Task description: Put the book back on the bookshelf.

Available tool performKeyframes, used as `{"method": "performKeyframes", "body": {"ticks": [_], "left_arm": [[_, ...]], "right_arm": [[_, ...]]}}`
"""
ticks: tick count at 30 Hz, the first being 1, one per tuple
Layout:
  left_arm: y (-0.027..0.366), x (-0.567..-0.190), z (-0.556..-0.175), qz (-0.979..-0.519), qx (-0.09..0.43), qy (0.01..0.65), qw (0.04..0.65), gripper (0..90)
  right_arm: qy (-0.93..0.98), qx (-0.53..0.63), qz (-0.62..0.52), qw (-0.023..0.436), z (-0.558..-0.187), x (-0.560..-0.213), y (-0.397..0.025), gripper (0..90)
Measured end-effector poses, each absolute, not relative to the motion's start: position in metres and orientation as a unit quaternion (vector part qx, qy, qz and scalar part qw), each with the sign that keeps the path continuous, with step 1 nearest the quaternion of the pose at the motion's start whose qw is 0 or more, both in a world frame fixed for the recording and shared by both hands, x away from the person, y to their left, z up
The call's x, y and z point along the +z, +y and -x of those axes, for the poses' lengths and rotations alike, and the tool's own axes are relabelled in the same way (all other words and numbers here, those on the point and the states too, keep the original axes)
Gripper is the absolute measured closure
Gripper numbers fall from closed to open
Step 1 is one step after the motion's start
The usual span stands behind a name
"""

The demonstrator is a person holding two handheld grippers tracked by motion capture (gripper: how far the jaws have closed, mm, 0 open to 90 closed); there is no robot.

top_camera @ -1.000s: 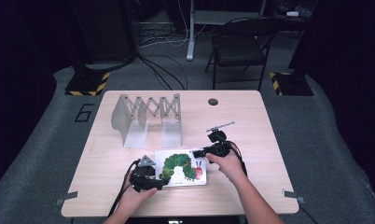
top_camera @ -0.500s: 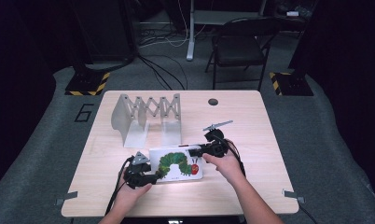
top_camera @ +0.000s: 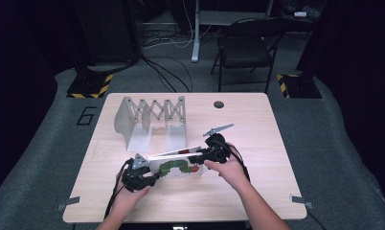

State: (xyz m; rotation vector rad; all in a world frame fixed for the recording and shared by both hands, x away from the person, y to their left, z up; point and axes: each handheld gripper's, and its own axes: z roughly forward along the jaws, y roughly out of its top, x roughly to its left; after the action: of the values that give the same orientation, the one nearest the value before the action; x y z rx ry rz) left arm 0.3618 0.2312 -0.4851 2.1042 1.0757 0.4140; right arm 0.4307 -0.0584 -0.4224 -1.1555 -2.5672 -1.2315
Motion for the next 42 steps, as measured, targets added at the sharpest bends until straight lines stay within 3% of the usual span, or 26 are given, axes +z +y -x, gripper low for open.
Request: {"method": "performKeyframes", "body": {"ticks": [12, 25, 42], "left_arm": [[0.236, -0.485, -0.358, -0.818, 0.155, 0.404, 0.378, 56.8], [0.236, -0.475, -0.361, -0.808, 0.157, 0.381, 0.420, 44.5], [0.229, -0.459, -0.352, -0.822, 0.124, 0.362, 0.423, 56.8]], "right_arm": [[-0.840, -0.384, 0.379, 0.051, -0.435, -0.435, -0.062, 43.2], [-0.850, -0.351, 0.391, 0.041, -0.438, -0.457, -0.063, 42.2], [-0.843, -0.358, 0.401, 0.019, -0.432, -0.458, -0.067, 42.5]]}}
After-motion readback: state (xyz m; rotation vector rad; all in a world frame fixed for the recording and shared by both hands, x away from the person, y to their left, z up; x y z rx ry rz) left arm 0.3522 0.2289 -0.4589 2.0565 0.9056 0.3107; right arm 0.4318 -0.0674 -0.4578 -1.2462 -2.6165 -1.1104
